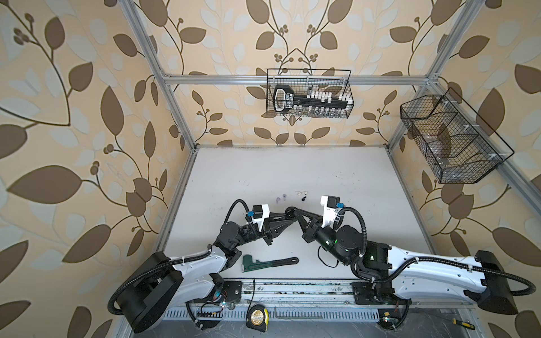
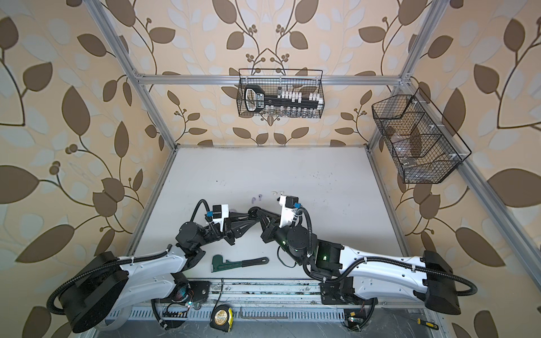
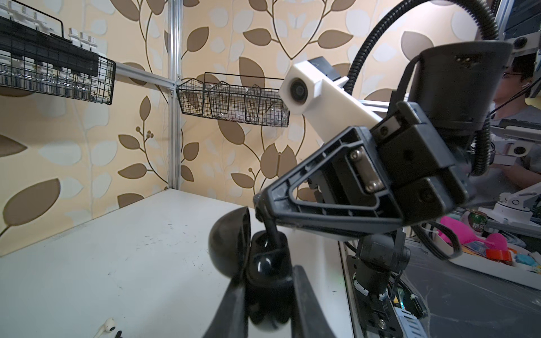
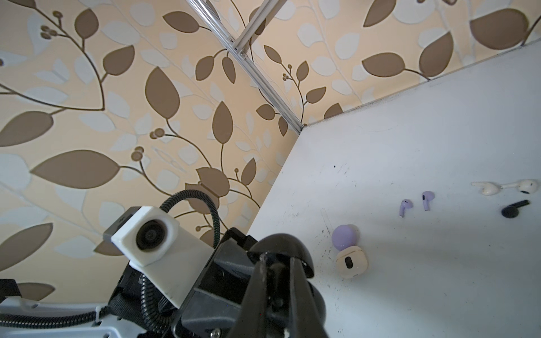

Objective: Insert the wireless bluetooth earbuds into the charging case
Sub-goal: 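Lower the black earbud into a slot of the open black case, then open the right gripper and draw it back from the case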

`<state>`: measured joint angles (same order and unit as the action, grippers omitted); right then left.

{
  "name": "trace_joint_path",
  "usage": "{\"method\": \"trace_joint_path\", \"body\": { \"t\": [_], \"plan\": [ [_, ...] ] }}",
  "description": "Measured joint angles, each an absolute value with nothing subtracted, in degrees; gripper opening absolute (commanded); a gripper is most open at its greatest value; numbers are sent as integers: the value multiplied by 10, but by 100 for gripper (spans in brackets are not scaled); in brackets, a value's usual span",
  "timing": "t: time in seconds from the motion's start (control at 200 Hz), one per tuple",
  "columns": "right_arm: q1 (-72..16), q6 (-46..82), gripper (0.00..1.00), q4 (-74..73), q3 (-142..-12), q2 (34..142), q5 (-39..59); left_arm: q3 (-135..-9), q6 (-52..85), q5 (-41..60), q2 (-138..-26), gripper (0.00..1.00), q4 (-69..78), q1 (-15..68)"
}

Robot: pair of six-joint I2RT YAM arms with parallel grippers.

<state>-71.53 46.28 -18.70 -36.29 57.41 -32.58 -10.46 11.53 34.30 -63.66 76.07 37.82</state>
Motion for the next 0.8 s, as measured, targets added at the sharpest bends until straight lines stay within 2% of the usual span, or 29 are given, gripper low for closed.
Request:
{"method": "trace_joint_path", "body": {
  "t": [0.28,0.525,0.8],
  "plan": [
    [-721,467,15,-192,-362,583,-338,-104,115,343,-626,0,744,378],
    [-727,457,33,-186,-364,587,-344,-104,111,341,-623,0,736,378],
    [-729,448,42,-117,-364,553,-363,-103,108,341,-613,0,743,378]
  ]
}}
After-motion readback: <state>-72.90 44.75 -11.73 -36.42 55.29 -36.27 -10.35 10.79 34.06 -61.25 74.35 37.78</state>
